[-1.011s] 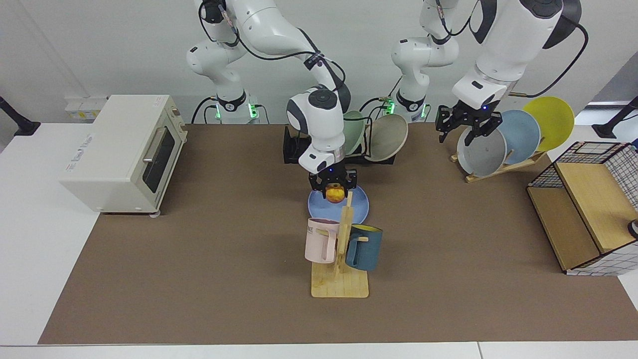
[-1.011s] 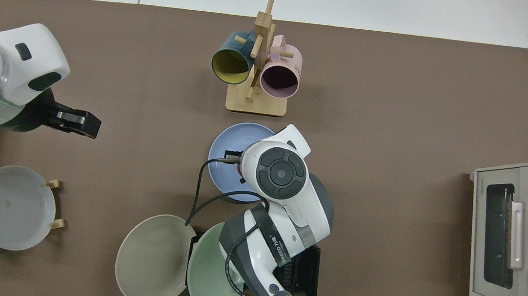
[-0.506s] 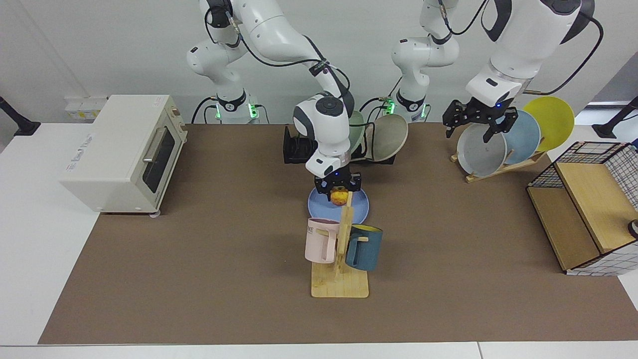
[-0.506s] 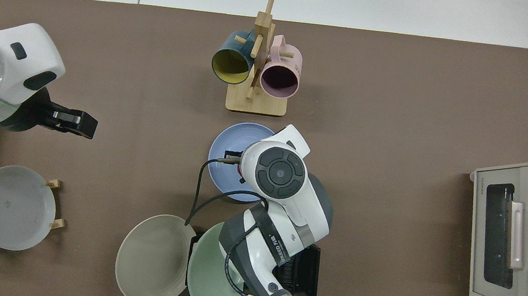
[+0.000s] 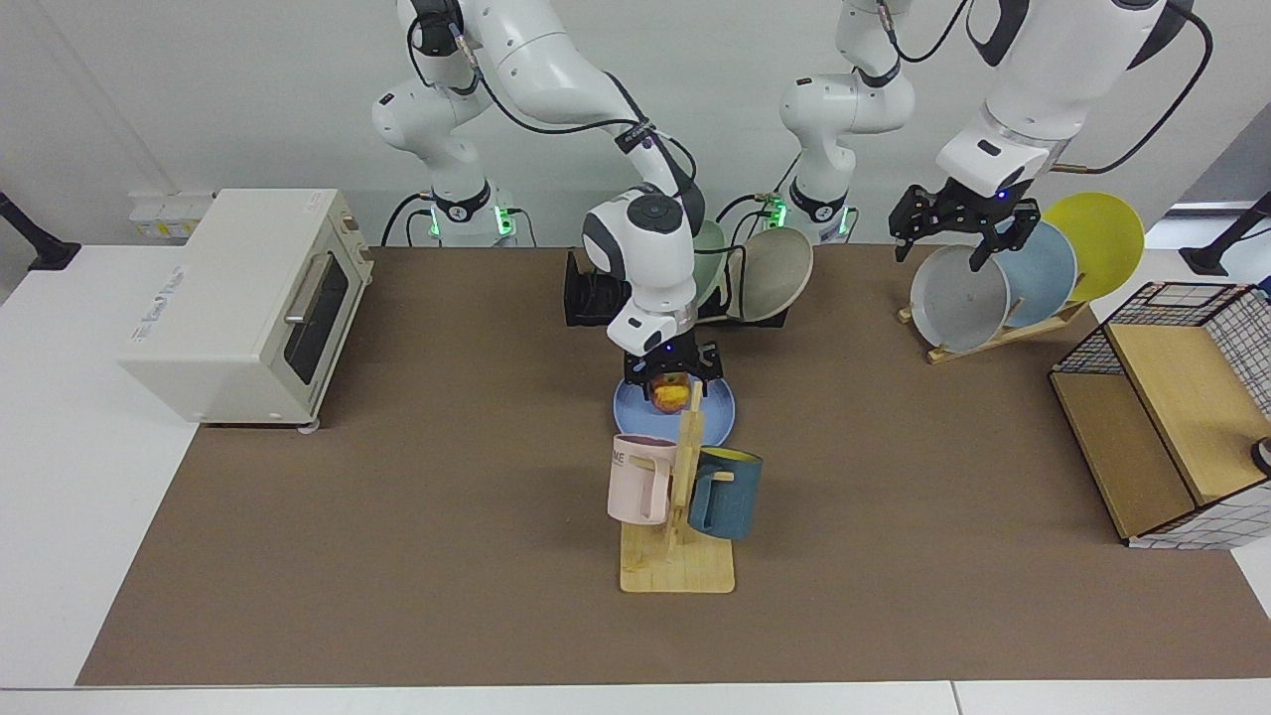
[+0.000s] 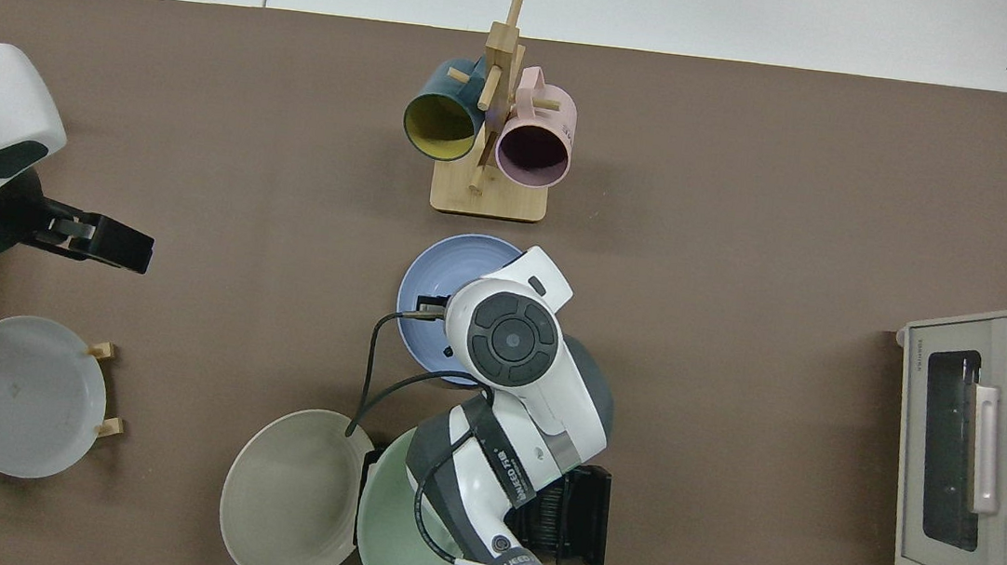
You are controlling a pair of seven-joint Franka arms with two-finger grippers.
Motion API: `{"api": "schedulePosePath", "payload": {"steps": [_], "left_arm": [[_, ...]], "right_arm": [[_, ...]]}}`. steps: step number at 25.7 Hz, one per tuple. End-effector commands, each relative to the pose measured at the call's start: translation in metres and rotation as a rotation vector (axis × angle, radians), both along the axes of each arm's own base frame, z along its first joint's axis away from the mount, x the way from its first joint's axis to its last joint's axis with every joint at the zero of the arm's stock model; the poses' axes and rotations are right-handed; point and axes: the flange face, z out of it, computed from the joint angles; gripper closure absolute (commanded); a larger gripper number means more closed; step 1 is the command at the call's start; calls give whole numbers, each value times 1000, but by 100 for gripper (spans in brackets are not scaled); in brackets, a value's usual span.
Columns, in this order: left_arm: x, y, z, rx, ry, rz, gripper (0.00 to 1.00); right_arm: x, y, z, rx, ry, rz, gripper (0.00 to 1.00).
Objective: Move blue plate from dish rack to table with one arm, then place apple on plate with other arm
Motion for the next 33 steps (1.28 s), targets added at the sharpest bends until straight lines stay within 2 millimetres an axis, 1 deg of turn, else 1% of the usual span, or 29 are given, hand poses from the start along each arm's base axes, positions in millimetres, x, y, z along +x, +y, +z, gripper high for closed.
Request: {"api": "schedulePosePath", "payload": {"steps": [1,3,6,7,8,11,13,15,17,20,23,29,31,33], "left_arm": [[-1,4,7,17,-5,-8,0],[-1,6,7,15,-6,-5,0],[1,10,4,8,5,5,0],[2,10,3,9,5,5,0],[2,10,3,8,7,5,0],[2,10,7,7,-5,4,0],[0,10,9,7,-8,2,0],[0,11,10,7,-10,5,0],[-1,11,10,7,-10,5,0],[-1,10,9,7,-5,5,0],[-2,9,9,7,-5,7,0],[-2,7,10,6,-6,7,0],[-3,4,10,6,-7,2,0],[-3,3,8,7,-2,2,0]], "right_arm": [[4,0,9,13,-23,9,0],[6,-5,16,16,-27,0,0],[11,-15,34,13,-27,-11,0],[14,-23,40,6,-23,-20,0],[21,-36,49,0,-21,-38,0],[32,-64,74,-1,-26,-72,0],[44,-97,93,-20,-30,-72,0],[51,-125,108,-44,-27,-41,0],[56,-149,118,-61,-17,-12,0],[61,-178,133,-71,-12,11,0],[61,-203,145,-83,7,34,0],[53,-253,172,-91,53,64,0],[51,-267,180,-96,59,66,0],[46,-278,194,-120,61,80,0]]}}
